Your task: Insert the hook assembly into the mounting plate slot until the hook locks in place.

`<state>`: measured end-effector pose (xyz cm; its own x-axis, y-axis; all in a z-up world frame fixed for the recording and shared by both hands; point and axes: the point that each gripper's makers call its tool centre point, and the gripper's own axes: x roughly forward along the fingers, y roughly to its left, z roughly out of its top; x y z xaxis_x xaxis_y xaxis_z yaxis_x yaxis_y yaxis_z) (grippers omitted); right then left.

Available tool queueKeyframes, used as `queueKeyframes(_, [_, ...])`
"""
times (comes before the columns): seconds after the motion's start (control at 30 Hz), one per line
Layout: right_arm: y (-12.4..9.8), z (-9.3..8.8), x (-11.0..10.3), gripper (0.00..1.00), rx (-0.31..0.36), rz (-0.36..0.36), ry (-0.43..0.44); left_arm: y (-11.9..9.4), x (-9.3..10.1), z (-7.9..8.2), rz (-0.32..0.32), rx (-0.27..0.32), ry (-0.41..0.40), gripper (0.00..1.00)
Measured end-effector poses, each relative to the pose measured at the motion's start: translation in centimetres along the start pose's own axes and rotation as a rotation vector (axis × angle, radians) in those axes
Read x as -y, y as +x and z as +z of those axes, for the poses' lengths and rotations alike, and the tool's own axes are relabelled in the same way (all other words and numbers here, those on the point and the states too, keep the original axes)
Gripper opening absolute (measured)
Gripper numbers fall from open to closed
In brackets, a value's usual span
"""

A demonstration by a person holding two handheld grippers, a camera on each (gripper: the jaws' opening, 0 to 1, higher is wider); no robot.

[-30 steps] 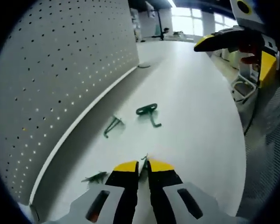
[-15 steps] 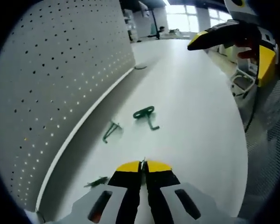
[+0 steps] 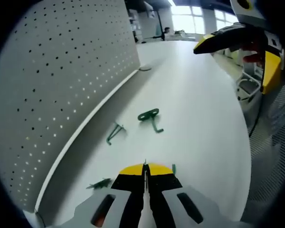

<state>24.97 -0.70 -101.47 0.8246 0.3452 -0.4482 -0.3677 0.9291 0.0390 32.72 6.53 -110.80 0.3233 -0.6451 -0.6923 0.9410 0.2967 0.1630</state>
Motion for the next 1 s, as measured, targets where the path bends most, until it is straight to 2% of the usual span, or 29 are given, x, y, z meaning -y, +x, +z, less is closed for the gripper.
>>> queueKeyframes(0.33, [0.1,-0.2,-0.2,0.69,-0.010,0.003,-0.008,-1.7,-0.2,1.1,0.011,0.082,-0.110,0.01])
queueKeyframes(0.47, [0.0,0.1,-0.3,0.66,-0.001,0.004,-0.014,-2.8,-0.4,2.1,0.019,0.146,-0.180,0.01])
queueKeyframes(0.8, [-0.1,1.2,-1.2,0.53,0.035,0.017,-0.037,-5.9,-0.6,3.7,0.036,0.273,-0.304,0.01])
queueKeyframes(0.9, [0.0,1.8,-2.0,0.50,0.058,0.031,-0.035,-6.7,-0.3,4.1,0.037,0.307,-0.333,0.01])
queueKeyframes(1.0, [0.2,2.4,-3.1,0.42,0.070,0.050,-0.051,-7.6,-0.2,4.7,0.036,0.349,-0.374,0.01])
